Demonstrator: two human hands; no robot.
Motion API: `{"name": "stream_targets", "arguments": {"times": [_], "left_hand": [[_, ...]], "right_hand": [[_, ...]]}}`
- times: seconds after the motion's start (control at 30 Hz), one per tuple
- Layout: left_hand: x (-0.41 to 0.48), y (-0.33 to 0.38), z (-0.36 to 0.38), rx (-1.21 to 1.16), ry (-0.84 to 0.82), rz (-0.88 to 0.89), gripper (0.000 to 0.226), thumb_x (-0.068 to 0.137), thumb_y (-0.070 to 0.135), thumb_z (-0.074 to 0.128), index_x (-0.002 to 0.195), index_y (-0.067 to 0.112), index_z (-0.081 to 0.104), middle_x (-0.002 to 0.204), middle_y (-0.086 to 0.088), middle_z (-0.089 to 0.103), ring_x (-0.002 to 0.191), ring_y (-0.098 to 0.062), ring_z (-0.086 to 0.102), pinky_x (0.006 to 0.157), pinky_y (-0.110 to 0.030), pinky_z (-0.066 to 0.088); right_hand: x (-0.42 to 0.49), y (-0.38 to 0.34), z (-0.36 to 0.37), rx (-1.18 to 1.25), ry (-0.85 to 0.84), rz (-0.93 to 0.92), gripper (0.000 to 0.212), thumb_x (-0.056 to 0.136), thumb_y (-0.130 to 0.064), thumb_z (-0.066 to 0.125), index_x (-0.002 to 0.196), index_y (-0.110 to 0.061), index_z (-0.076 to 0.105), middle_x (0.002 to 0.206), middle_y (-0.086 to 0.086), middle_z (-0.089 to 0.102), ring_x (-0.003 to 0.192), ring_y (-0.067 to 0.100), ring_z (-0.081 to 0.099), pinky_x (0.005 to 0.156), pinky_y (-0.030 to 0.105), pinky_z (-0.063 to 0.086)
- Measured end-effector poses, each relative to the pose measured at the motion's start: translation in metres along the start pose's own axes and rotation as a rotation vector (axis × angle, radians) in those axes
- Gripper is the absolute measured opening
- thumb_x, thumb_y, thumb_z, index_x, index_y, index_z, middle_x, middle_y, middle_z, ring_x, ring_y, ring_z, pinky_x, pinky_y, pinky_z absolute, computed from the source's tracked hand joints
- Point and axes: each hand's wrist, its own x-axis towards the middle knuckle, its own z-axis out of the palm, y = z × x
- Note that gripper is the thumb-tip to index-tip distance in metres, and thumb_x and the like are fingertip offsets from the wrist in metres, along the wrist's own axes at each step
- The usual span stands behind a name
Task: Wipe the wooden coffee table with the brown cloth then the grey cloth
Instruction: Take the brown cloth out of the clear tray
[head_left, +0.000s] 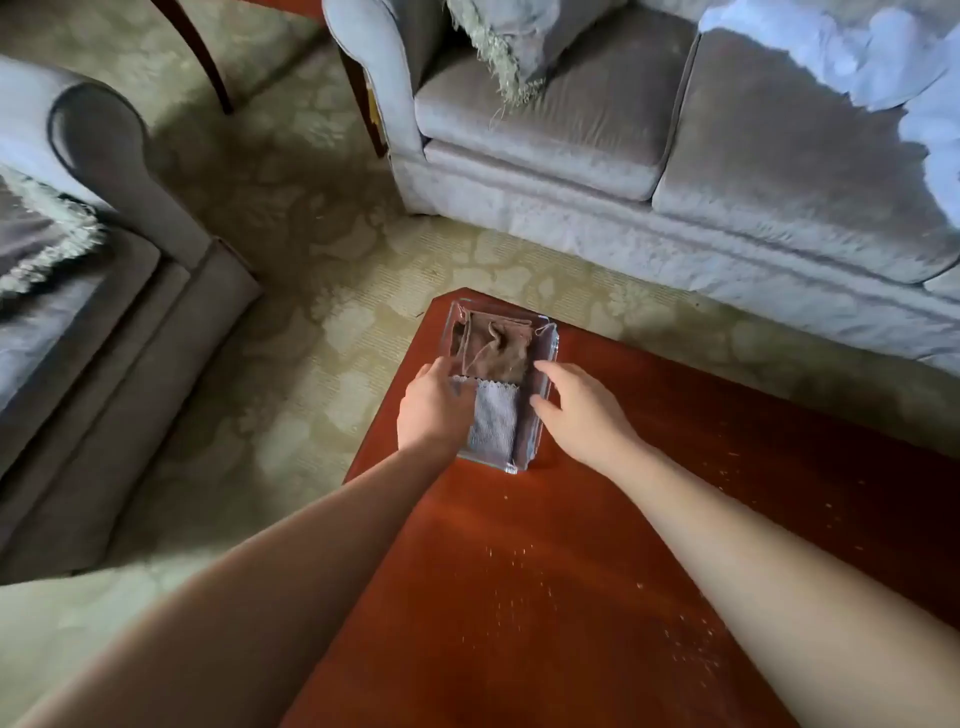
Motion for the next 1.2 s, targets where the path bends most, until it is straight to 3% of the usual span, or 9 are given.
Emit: {"name": "stream_targets", "arguments": {"times": [0.1,0.27,0.4,0.67,0.87,0.97,1.07,1.13,1.2], "left_hand": [[0.042,-0.016,0.030,0.023,0.010,-0.036,0.048,0.100,0.046,0.062,0.138,0.018,0.060,0.128,-0.004,0.065,0.117,-0.026,0.062,0.094,-0.038,0.050],[0.094,-0.025,0.062,0.083,0.055,-0.049,0.048,0.097,0.043,0.065,0.137,0.018,0.060,0.126,-0.006,0.069,0.116,-0.030,0.065,0.096,-0.046,0.055],[0.116,-0.016,0.075,0.116,0.116,-0.122,0.047,0.094,0.043,0.072,0.131,0.016,0.062,0.116,-0.010,0.072,0.110,-0.033,0.068,0.084,-0.038,0.053],[0.140,-0.016,0.076,0.121,0.068,-0.238,0.036,0.079,0.036,0.089,0.099,0.013,0.070,0.083,-0.003,0.062,0.077,-0.027,0.059,0.066,-0.033,0.046],[0.143,-0.026,0.072,0.084,-0.028,-0.163,0.028,0.084,0.039,0.082,0.100,0.017,0.077,0.086,-0.004,0.067,0.085,-0.028,0.066,0.074,-0.035,0.054],[0.135,-0.026,0.060,0.017,-0.012,0.089,0.029,0.084,0.047,0.073,0.092,0.019,0.075,0.091,-0.002,0.062,0.092,-0.029,0.064,0.080,-0.038,0.053],[0.116,-0.018,0.043,-0.445,-0.083,0.122,0.038,0.079,0.043,0.073,0.089,0.006,0.069,0.089,-0.009,0.072,0.086,-0.035,0.068,0.081,-0.043,0.056],[0.098,-0.004,0.037,-0.882,-0.257,-0.005,0.034,0.083,0.023,0.078,0.101,-0.003,0.063,0.095,-0.017,0.071,0.084,-0.030,0.069,0.078,-0.045,0.059],[0.075,0.015,0.041,-1.076,-0.381,-0.071,0.025,0.090,0.003,0.072,0.112,0.004,0.060,0.101,-0.020,0.072,0.088,-0.029,0.070,0.082,-0.047,0.060]], "right_hand": [[0.053,0.012,0.031,0.053,0.040,0.085,0.053,0.103,-0.028,0.060,0.154,-0.016,0.049,0.152,0.007,0.056,0.137,0.029,0.054,0.110,0.037,0.042],[0.116,0.025,0.064,0.162,0.139,0.267,0.049,0.099,-0.033,0.066,0.146,-0.019,0.058,0.136,0.011,0.067,0.128,0.036,0.059,0.103,0.040,0.048],[0.145,0.023,0.079,0.235,0.249,0.373,0.026,0.091,-0.029,0.074,0.112,-0.015,0.071,0.117,0.009,0.073,0.115,0.035,0.065,0.091,0.037,0.051],[0.162,0.023,0.086,0.354,0.268,0.545,0.028,0.084,-0.024,0.084,0.107,-0.011,0.073,0.110,0.010,0.071,0.109,0.033,0.069,0.075,0.026,0.041],[0.158,0.026,0.085,0.450,0.311,0.457,0.019,0.079,-0.026,0.084,0.097,-0.019,0.079,0.098,0.002,0.076,0.100,0.026,0.071,0.079,0.027,0.050],[0.142,0.028,0.072,0.482,0.435,0.284,0.018,0.080,-0.025,0.084,0.097,-0.019,0.079,0.084,-0.006,0.073,0.090,0.018,0.072,0.083,0.032,0.055],[0.111,0.037,0.050,0.595,0.510,0.124,0.013,0.083,-0.023,0.084,0.093,-0.019,0.076,0.077,-0.010,0.071,0.075,0.008,0.066,0.075,0.029,0.052],[0.081,0.040,0.034,0.767,0.466,0.069,0.012,0.087,-0.017,0.083,0.092,-0.019,0.073,0.076,-0.011,0.070,0.072,0.003,0.061,0.073,0.025,0.050],[0.049,0.045,0.018,0.864,0.434,0.041,0.014,0.089,-0.010,0.081,0.091,-0.019,0.072,0.076,-0.013,0.070,0.071,0.001,0.060,0.071,0.021,0.050]]}}
